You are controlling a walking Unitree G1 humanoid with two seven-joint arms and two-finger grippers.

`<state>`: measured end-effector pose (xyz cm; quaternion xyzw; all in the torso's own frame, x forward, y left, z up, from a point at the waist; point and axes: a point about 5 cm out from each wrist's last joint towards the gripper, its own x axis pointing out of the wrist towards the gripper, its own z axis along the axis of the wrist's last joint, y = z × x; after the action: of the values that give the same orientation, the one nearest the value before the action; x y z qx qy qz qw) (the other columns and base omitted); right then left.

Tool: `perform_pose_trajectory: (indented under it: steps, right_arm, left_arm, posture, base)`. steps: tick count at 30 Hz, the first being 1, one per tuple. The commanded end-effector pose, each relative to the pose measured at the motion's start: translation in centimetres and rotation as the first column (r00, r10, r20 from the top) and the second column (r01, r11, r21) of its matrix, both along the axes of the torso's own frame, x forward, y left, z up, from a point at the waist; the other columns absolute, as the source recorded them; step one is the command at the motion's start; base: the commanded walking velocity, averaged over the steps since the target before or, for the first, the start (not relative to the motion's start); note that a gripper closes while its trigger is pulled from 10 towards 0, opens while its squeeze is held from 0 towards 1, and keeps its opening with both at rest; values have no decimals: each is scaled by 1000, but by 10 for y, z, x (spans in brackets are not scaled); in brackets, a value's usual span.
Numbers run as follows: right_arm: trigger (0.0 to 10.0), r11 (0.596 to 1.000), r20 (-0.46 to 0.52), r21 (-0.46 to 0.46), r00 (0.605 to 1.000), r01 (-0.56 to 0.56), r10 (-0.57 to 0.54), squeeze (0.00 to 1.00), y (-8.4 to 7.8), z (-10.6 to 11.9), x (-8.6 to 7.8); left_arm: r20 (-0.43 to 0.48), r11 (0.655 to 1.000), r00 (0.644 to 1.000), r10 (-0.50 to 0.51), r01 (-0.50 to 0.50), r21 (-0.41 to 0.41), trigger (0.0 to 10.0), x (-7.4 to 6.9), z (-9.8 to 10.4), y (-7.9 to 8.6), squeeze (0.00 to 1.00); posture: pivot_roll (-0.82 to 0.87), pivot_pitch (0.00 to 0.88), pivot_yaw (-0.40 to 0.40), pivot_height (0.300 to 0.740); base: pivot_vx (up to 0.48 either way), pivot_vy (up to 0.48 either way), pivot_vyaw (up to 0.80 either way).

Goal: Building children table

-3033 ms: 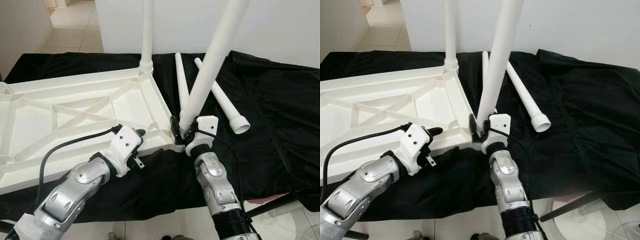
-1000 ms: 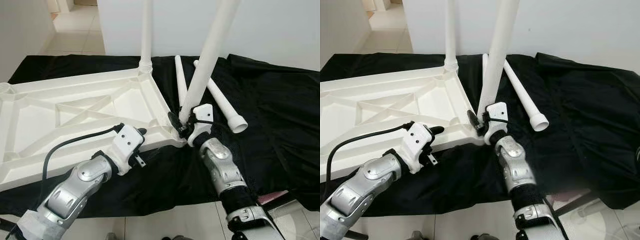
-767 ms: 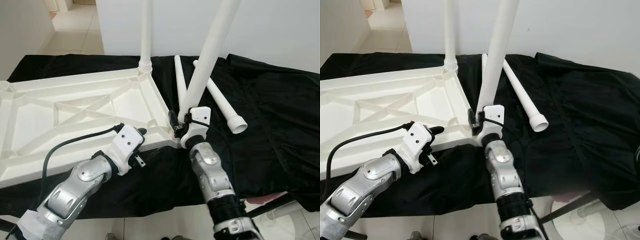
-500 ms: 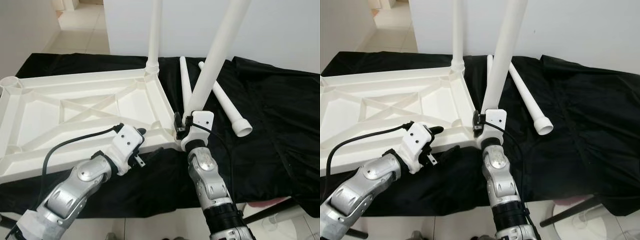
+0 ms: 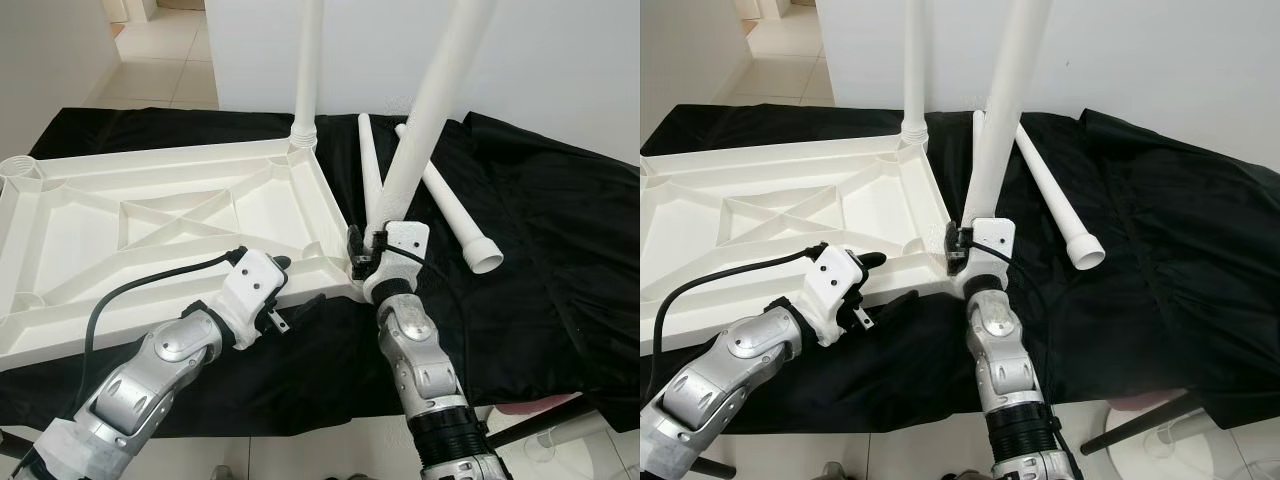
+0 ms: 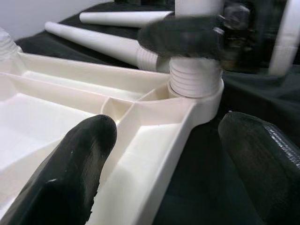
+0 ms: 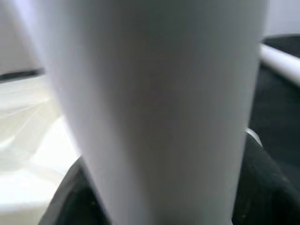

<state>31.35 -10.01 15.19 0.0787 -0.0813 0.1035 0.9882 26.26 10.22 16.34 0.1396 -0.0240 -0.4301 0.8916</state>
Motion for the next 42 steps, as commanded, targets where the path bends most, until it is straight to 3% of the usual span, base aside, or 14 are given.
perform_pose_trajectory:
  steps: [1, 7, 17, 18, 20, 21, 33, 35, 42]
  right_arm:
    - [10000, 998, 14, 1, 998, -67, 67, 0, -11, -2, 1]
    - [10000, 958, 26, -111, 963, -265, 269, 0, -24, 0, 7]
    - [10000, 893, -5, -227, 917, -389, 398, 0, -33, 0, 19]
    - [7608, 881, -7, -241, 909, -407, 417, 0, -34, 0, 20]
    - [7608, 873, -8, -251, 903, -418, 430, 0, -34, 0, 20]
    - [0, 865, -14, -256, 896, -432, 443, 0, -34, -1, 20]
    - [0, 853, -42, -266, 889, -450, 456, 0, -39, -8, 16]
    - [10000, 875, -50, -246, 907, -417, 418, 0, -39, -9, 16]
    - [10000, 934, -27, -170, 949, -314, 314, 0, -23, 0, 11]
  left_arm:
    - [-27, 985, 986, -167, 168, 49, 10000, -6, -3, -6, 0]
    - [-22, 985, 986, -166, 167, 52, 10000, -5, -3, -7, 0]
    - [-17, 985, 986, -166, 167, 54, 10000, -4, -2, -7, 0]
    - [-17, 984, 986, -166, 167, 55, 10000, -4, -2, -7, 0]
    - [-17, 984, 986, -167, 167, 56, 10000, -4, -2, -7, 0]
    - [-17, 984, 986, -167, 168, 56, 10000, -4, -2, -7, 0]
    - [-19, 984, 986, -167, 168, 61, 10000, -4, -2, -6, 0]
    - [-21, 984, 986, -168, 169, 61, 10000, -5, -2, -6, 0]
    - [-17, 985, 987, -160, 161, 65, 10000, -3, -1, -5, 0]
  posture:
    - [-13, 48, -52, 740]
    - [-10, 44, -52, 740]
    - [-3, 46, -46, 740]
    - [-2, 48, -46, 740]
    - [-2, 48, -46, 740]
    - [-2, 51, -45, 740]
    - [-11, 68, -40, 740]
    - [-15, 75, -38, 740]
    - [-18, 84, -42, 740]
  base:
    - [0, 0, 0]
    - [0, 0, 0]
    - [0, 0, 0]
    - [0, 0, 0]
    - [0, 0, 0]
    - [0, 0, 0]
    - [0, 0, 0]
    - [0, 0, 0]
    - [0, 0, 0]
